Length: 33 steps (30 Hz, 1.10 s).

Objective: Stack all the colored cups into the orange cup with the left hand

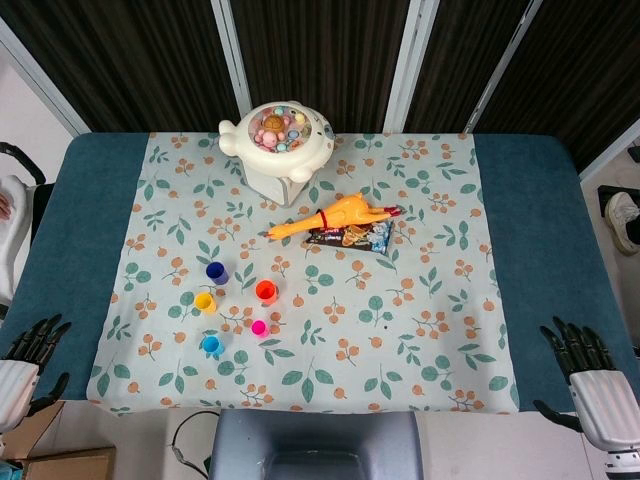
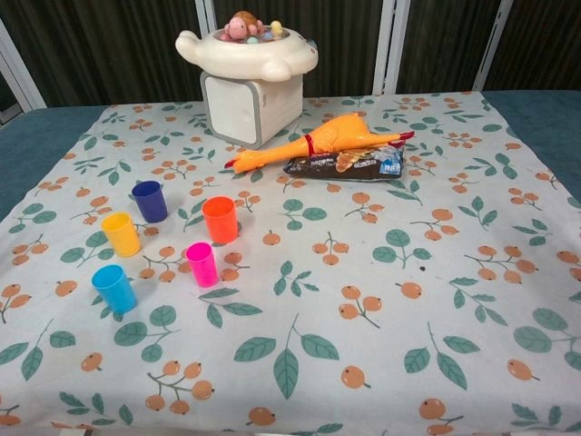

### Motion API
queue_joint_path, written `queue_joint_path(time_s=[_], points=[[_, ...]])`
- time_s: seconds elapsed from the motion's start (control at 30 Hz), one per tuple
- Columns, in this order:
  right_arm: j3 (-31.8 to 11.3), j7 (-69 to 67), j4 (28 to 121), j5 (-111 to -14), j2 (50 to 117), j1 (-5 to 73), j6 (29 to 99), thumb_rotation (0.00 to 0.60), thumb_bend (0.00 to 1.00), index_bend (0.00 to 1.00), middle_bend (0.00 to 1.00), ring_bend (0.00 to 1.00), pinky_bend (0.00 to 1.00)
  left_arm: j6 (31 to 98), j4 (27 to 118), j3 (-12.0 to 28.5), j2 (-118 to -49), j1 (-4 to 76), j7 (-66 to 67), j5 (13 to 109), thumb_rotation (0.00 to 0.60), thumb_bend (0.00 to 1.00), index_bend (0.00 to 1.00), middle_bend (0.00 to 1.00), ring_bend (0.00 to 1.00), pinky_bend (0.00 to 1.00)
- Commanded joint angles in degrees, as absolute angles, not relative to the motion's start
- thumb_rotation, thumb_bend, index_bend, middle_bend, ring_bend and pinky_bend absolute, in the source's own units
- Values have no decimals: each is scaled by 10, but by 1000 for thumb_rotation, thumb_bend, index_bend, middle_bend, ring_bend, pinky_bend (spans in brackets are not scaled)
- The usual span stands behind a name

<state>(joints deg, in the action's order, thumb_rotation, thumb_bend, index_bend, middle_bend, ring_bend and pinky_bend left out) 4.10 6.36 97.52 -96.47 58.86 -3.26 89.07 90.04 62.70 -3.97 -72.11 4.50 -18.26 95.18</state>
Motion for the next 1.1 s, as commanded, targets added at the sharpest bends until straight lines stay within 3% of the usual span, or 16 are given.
queue_joint_path(time_s=[0.03,0.1,0.17,0.23,0.3,0.33,0.43,0.57,0.67,0.93,1.1], points=[[42,65,976,-966,589,-32,889,600,212,0,0,0,0,901,626,-39,-726,51,-193,958,600,419,0,0,0,157],[42,69,976,-962,590,-31,884,600,213,0,0,0,0,920,623,-28,-739,60,-203,969,600,418,0,22,37,206],[39,68,978,-957,591,-28,879,600,213,0,0,0,0,952,615,0,-768,80,-216,978,600,417,0,170,233,437],[38,71,979,-954,592,-26,874,600,212,0,0,0,0,958,619,26,-792,111,-239,980,600,417,2,474,602,812],[36,71,980,-951,593,-24,872,600,212,0,0,0,0,922,647,33,-788,146,-260,985,600,417,25,747,884,983],[35,72,980,-948,593,-23,870,600,212,0,0,0,0,892,670,35,-780,164,-263,983,600,417,47,868,969,1000],[30,75,982,-937,595,-18,861,600,212,0,0,0,0,769,762,42,-743,227,-236,963,600,415,77,990,1000,1000],[21,78,983,-917,597,-11,848,600,213,0,0,0,0,625,861,75,-722,298,-161,888,600,398,103,1000,1000,1000],[17,76,983,-906,596,-7,839,600,212,0,0,0,0,555,880,104,-739,339,-90,817,600,392,139,1000,1000,1000],[15,66,983,-896,591,-4,833,600,213,0,0,0,0,476,833,152,-810,416,44,656,600,372,211,1000,1000,1000],[15,57,983,-897,587,-5,838,600,212,0,0,0,0,458,797,152,-835,443,104,583,600,362,225,1000,1000,1000]])
